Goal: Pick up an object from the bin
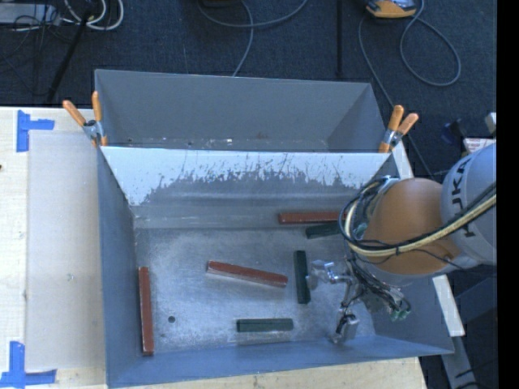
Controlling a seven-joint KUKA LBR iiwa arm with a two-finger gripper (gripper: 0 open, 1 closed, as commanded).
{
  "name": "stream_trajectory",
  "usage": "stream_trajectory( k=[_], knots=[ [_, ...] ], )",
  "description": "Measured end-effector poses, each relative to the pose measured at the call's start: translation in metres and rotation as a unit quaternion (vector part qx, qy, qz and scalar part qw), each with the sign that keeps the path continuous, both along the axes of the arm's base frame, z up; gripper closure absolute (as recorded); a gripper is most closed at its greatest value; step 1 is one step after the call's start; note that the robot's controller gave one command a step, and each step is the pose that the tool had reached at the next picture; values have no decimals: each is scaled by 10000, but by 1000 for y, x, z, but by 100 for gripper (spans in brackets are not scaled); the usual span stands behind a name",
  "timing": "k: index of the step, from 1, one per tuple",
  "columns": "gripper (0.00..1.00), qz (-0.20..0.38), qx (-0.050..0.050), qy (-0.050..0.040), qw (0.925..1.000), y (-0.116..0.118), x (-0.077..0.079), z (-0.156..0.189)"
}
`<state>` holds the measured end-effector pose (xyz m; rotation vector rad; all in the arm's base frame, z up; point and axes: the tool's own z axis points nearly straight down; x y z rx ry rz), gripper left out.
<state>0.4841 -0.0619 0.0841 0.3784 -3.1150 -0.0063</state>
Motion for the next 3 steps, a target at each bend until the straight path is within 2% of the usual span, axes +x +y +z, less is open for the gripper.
stream_trajectory(
  k=[1,2,3],
  knots=[
    [0,-622,3,-20,9981,99,11,5],
    [100,-637,-19,-14,9980,94,11,5],
    [0,-630,-21,-14,9980,94,11,5]
  ],
)
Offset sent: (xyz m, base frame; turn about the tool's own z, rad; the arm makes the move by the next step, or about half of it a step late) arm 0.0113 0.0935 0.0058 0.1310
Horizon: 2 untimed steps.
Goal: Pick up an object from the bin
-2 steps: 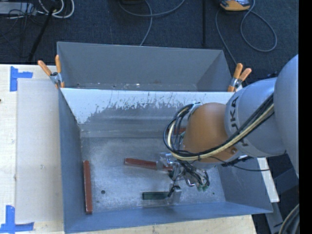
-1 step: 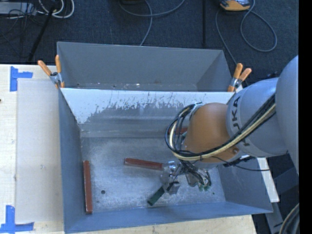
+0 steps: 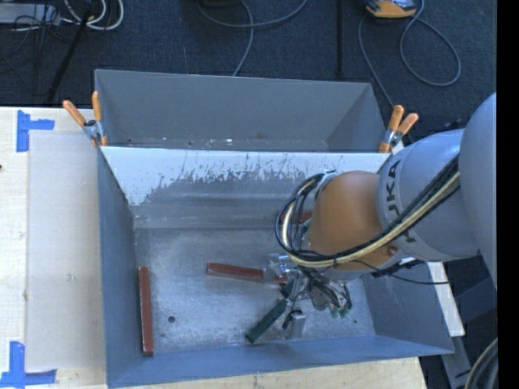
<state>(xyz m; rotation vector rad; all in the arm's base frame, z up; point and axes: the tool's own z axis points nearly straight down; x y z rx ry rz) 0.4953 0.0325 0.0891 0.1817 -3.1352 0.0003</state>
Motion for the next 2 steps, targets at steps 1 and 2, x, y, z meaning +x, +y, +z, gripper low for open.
stream_trajectory(
  k=[1,2],
  knots=[
    [0,-157,3,-50,9999,16,-15,-17],
    [100,-131,0,-5,9999,16,-17,-19]
  ],
)
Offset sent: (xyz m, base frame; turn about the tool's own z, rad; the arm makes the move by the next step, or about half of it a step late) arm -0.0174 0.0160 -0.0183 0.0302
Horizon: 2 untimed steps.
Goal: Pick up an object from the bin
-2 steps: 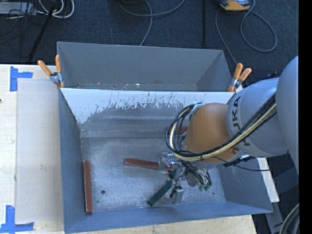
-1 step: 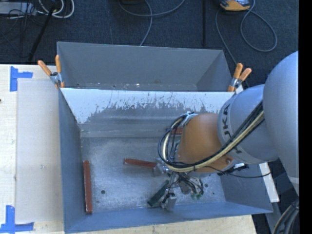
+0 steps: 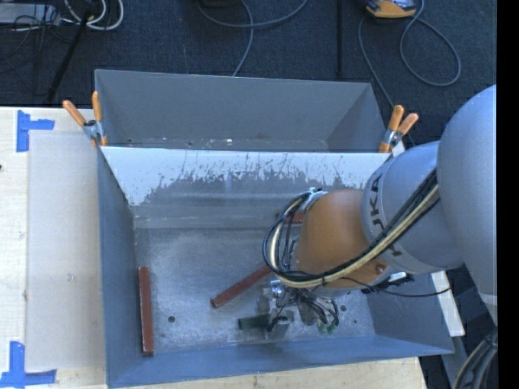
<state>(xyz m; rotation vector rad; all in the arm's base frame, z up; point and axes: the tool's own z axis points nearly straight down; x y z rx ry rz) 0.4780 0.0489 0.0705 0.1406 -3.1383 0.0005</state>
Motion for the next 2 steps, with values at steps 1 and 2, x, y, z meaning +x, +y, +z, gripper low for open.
stream_trajectory(
  k=[1,2],
  knots=[
    [100,-38,6,-46,10000,0,25,88],
    [100,-165,2,-55,9998,-19,58,172]
  ],
)
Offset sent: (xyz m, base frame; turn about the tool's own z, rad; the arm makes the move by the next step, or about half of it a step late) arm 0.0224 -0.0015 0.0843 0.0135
